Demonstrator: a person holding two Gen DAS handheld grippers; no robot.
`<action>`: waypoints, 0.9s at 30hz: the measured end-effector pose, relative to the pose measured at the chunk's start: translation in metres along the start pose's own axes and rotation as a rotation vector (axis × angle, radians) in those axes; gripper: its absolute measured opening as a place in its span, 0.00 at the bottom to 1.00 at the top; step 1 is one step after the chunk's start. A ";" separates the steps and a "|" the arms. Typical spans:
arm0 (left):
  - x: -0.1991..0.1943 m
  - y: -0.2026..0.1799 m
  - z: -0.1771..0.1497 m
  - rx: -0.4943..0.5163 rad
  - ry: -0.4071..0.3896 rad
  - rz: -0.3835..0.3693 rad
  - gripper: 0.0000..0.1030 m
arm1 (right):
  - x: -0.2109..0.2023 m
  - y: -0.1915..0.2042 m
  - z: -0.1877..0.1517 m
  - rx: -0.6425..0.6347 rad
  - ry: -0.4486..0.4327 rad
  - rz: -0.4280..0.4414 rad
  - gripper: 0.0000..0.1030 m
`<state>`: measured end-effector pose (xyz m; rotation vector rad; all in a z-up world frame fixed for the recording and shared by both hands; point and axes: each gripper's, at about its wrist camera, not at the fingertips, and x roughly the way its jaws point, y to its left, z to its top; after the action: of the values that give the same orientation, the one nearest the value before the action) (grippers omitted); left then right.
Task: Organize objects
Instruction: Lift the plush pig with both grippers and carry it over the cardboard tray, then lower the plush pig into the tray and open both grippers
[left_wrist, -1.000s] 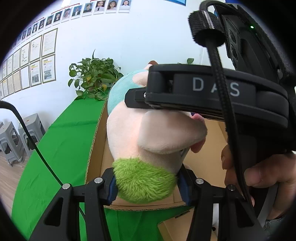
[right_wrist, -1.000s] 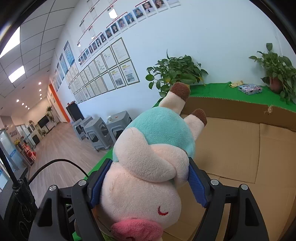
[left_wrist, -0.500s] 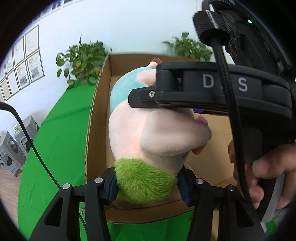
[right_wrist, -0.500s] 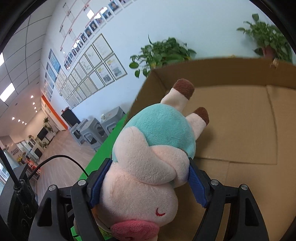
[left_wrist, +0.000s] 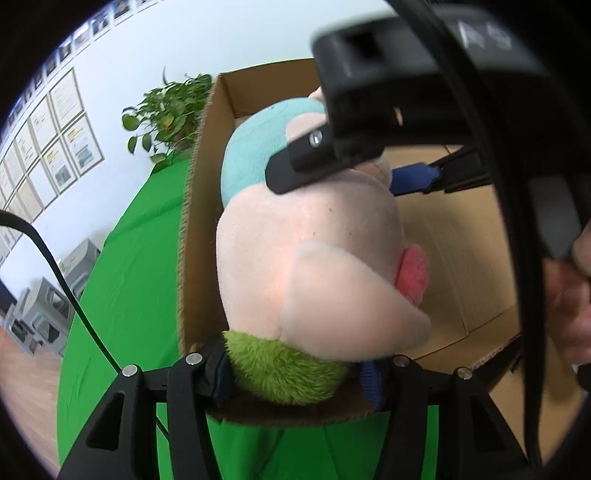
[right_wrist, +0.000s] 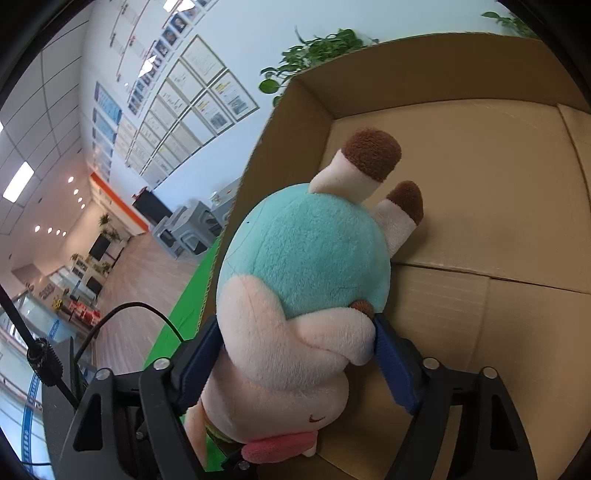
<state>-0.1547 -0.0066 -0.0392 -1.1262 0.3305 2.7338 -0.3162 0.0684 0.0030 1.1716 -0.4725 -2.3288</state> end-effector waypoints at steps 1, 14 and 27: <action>0.014 0.017 0.006 -0.007 0.001 -0.009 0.54 | 0.004 0.002 -0.001 -0.005 0.001 0.013 0.70; 0.003 0.033 -0.002 -0.040 -0.012 0.005 0.57 | 0.060 0.013 -0.002 0.001 0.045 0.107 0.79; -0.018 0.096 0.020 -0.172 -0.137 0.038 0.79 | -0.059 0.002 -0.019 0.053 -0.147 -0.108 0.95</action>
<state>-0.1776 -0.0947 0.0007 -0.9715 0.1013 2.9005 -0.2699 0.0981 0.0311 1.0785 -0.5377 -2.5214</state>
